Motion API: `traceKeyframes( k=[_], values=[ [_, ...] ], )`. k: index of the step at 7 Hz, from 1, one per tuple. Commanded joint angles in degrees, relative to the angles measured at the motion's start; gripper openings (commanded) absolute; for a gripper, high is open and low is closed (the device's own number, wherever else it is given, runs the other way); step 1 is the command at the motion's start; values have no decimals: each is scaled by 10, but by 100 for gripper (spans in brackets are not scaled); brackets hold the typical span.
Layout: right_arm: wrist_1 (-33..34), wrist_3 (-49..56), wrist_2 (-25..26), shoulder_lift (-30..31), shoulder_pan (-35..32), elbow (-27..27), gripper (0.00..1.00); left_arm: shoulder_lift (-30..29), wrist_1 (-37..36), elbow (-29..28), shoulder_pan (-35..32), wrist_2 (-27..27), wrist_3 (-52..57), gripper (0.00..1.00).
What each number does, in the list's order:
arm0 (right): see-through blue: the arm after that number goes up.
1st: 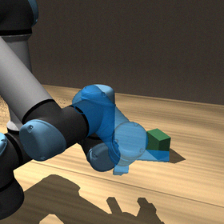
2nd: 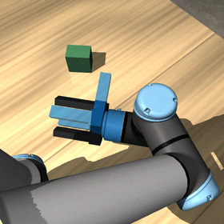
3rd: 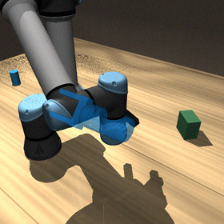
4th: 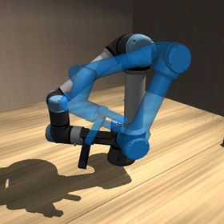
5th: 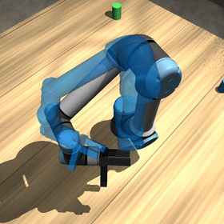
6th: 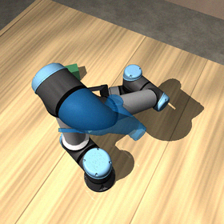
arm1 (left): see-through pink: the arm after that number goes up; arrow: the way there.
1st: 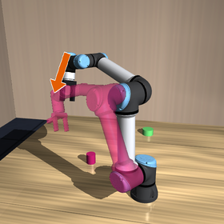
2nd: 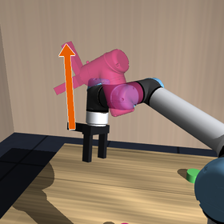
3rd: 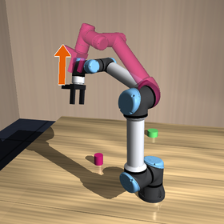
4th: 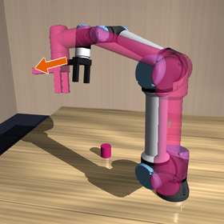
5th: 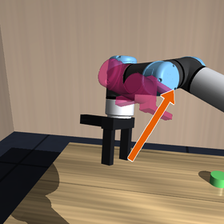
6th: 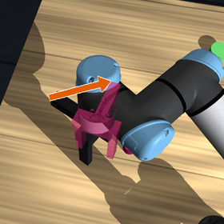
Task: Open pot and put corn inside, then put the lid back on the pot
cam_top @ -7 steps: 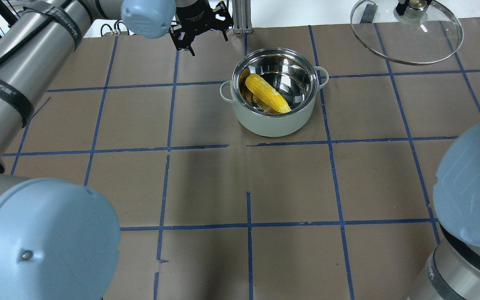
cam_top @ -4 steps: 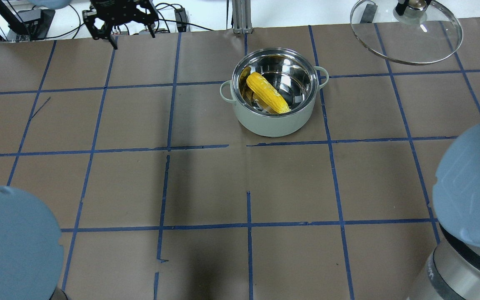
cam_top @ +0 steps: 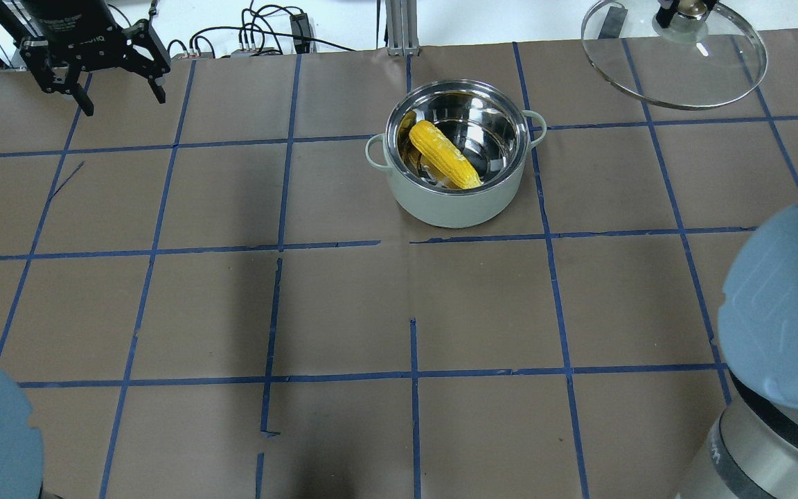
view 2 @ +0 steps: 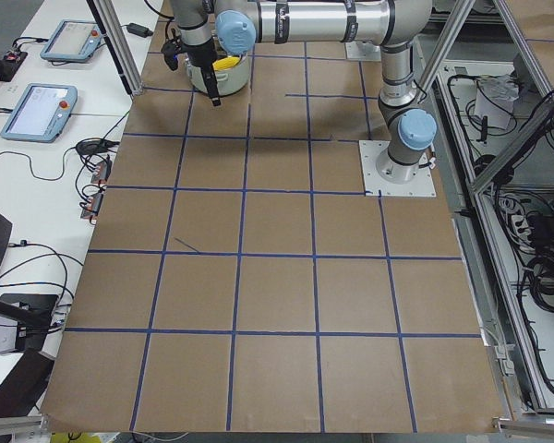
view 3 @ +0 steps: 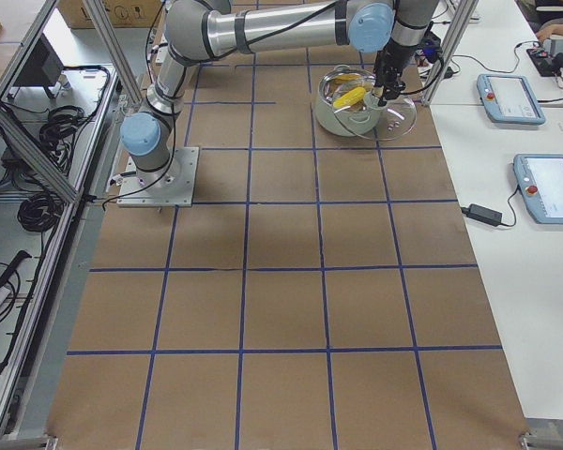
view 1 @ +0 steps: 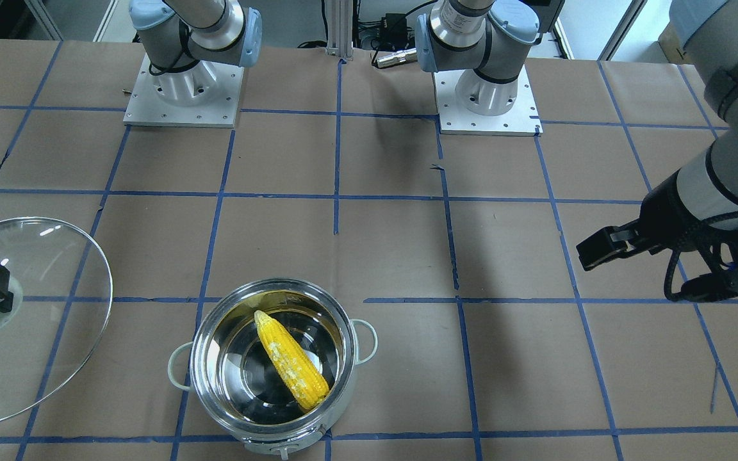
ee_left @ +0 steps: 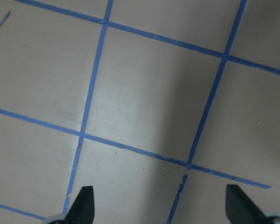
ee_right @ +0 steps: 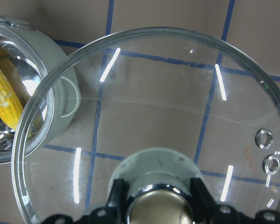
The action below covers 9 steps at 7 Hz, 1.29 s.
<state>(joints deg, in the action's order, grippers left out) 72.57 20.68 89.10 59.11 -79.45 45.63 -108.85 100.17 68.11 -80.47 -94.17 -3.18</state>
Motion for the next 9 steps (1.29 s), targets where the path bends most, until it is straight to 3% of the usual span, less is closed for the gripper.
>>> traceKeyframes(
  k=[1, 3, 6, 9],
  values=[
    [0, 1, -2, 0, 0, -1, 11, 76, -2, 81, -4, 1, 12, 100],
    [4, 2, 0, 0, 0, -3, 11, 123, -113, 171, -8, 1, 21, 100],
    [43, 18, 5, 0, 0, -4, 11, 145, -120, 185, -7, -25, 21, 100],
    [42, 19, 8, 0, 0, 3, 11, 150, -118, 177, -28, 0, 28, 100]
  ],
)
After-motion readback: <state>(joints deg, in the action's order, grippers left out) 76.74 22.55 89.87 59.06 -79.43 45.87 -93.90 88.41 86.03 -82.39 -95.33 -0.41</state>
